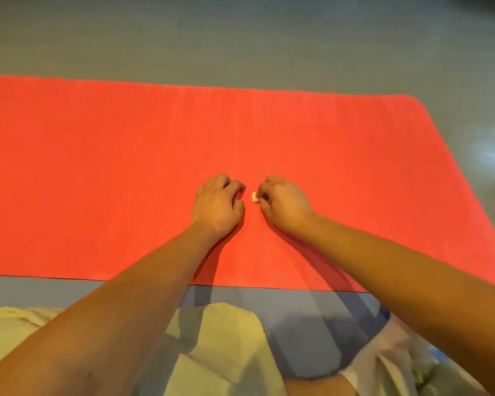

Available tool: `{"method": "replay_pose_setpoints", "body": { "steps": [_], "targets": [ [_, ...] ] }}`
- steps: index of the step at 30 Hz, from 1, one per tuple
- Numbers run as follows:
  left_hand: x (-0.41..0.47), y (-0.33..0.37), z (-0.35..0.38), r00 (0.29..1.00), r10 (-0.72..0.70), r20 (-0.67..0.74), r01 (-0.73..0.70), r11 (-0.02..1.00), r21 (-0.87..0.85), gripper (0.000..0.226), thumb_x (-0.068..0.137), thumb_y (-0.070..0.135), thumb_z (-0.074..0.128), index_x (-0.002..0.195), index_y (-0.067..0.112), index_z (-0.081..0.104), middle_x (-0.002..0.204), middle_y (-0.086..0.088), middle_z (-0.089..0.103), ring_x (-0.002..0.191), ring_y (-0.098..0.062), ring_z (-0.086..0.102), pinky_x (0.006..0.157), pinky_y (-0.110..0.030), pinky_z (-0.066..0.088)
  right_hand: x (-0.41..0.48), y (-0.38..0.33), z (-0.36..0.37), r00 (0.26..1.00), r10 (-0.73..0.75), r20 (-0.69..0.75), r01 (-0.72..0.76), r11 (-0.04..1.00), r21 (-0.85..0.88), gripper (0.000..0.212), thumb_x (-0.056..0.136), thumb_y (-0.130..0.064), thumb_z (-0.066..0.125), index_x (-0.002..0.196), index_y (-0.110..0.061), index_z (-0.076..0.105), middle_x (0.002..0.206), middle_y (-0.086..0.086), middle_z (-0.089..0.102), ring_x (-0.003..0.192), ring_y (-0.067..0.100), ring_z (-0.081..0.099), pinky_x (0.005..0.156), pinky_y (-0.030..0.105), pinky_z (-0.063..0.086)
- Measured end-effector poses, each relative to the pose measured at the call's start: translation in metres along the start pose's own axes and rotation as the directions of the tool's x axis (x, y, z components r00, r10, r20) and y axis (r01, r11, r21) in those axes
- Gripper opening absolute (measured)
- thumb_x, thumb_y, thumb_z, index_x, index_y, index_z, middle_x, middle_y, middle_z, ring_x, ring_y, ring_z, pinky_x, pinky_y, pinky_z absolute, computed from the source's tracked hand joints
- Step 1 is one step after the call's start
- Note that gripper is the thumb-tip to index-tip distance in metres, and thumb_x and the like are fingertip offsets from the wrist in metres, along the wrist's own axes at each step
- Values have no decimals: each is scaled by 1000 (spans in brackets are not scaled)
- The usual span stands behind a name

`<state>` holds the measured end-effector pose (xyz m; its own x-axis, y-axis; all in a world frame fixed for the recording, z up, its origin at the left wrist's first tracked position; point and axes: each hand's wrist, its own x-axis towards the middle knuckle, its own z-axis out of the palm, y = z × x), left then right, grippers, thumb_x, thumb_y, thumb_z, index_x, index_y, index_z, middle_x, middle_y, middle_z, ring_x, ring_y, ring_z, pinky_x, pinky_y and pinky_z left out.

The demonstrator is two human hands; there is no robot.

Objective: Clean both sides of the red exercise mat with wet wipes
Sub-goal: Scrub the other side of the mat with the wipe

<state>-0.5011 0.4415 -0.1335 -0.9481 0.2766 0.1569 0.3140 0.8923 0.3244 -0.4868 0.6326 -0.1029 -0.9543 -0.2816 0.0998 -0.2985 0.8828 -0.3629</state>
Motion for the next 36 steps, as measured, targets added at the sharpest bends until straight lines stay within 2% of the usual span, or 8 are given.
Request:
{"method": "replay_pose_setpoints", "body": {
  "steps": [5, 10, 13, 18, 21, 29, 32, 36],
  "targets": [
    [14, 2, 0, 1000, 6, 3, -6, 1000, -2, 26, 81, 34, 46, 98, 25, 64, 96, 0, 55, 96, -28, 58, 77, -41, 40, 33, 8, -9, 993, 116, -3, -116, 993, -15, 19, 82, -15, 56, 89, -21, 73, 94, 0, 68, 86, 28, 65, 67, 35, 49],
    [8, -1, 10, 993, 50, -111, -52, 998, -20, 19, 80, 28, 52, 97, 24, 61, 95, 0, 49, 92, -26, 53, 77, -42, 40, -25, -2, -7, 993, -97, 60, 96, 995, 26, 12, 84, -19, 60, 88, -22, 71, 87, -6, 62, 81, 19, 62, 66, 35, 48],
    [9, 2, 10, 992, 28, -124, -28, 1000, 2, 30, 76, 28, 53, 104, 24, 62, 106, -1, 50, 101, -26, 51, 82, -43, 40, -27, 1, -6, 984, -159, 84, 159, 987, 4, 11, 85, -19, 60, 88, -22, 70, 88, -5, 61, 83, 21, 62, 66, 36, 48],
    [11, 2, 7, 995, -13, -103, 12, 1000, -6, 53, 74, 32, 49, 125, 26, 60, 137, -2, 52, 129, -25, 47, 100, -45, 40, 41, 14, 3, 999, 31, -28, -31, 999, -20, 17, 83, -18, 56, 88, -23, 71, 90, -2, 64, 82, 26, 64, 65, 36, 49],
    [16, 0, 6, 993, -43, -107, 41, 999, -20, 55, 75, 32, 49, 129, 26, 60, 143, 0, 53, 135, -24, 45, 107, -45, 38, 53, 12, 1, 994, 102, -45, -104, 994, -23, 17, 84, -18, 56, 88, -23, 72, 91, -1, 64, 83, 27, 64, 64, 35, 47],
    [55, -5, 15, 986, -31, -162, 33, 999, 5, 40, 76, 31, 53, 114, 26, 65, 114, 1, 52, 114, -25, 50, 102, -43, 37, -19, 12, -6, 980, -180, 89, 174, 982, 70, 12, 85, -18, 61, 88, -26, 69, 88, -9, 60, 84, 15, 60, 67, 32, 46],
    [75, -7, 19, 987, 16, -159, -14, 1000, 9, 43, 76, 32, 54, 118, 27, 65, 122, 2, 54, 121, -25, 49, 105, -43, 36, 17, 27, -3, 988, -146, 50, 142, 988, 61, 12, 85, -19, 60, 87, -25, 69, 86, -8, 59, 82, 18, 61, 66, 35, 48],
    [107, -10, 23, 991, 23, -135, -19, 999, 32, 48, 80, 35, 46, 123, 27, 63, 135, 2, 55, 131, -24, 46, 111, -46, 35, 100, 60, -2, 998, 7, -54, -7, 1000, -1, 16, 84, -20, 57, 88, -24, 72, 89, -4, 64, 82, 25, 64, 64, 35, 48]
  ]
}}
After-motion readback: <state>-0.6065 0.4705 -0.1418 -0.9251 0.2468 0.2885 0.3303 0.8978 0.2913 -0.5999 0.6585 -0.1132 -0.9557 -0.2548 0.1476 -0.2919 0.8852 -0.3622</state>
